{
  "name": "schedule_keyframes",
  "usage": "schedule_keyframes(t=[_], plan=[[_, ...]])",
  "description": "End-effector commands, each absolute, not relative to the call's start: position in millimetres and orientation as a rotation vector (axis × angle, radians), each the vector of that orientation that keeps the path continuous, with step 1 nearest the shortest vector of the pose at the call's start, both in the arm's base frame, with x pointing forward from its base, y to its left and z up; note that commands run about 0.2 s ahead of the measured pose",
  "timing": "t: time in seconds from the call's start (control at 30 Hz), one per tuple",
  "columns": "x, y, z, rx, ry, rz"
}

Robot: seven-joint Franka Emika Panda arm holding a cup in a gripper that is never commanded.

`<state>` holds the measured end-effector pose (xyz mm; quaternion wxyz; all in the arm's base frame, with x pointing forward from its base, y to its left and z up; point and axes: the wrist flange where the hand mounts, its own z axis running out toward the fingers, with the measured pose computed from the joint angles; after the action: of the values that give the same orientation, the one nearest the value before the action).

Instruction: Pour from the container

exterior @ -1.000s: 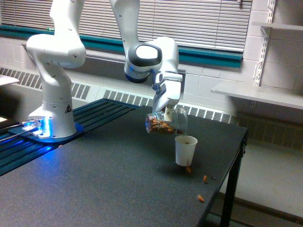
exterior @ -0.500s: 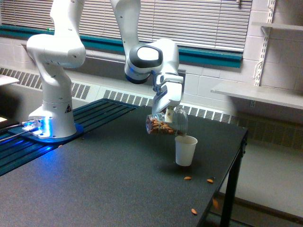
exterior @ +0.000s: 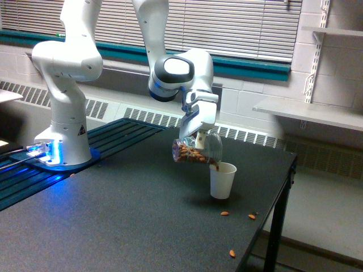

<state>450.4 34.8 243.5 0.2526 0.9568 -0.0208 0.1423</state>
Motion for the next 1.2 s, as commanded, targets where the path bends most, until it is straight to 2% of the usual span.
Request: schedule_keyframes(t=[0.03, 1.2], plan=[[452.3, 31.2, 242.9, 2.592, -0.039, 0.357], [457.9, 37.8, 244.2, 2.601, 0.024, 0.325]])
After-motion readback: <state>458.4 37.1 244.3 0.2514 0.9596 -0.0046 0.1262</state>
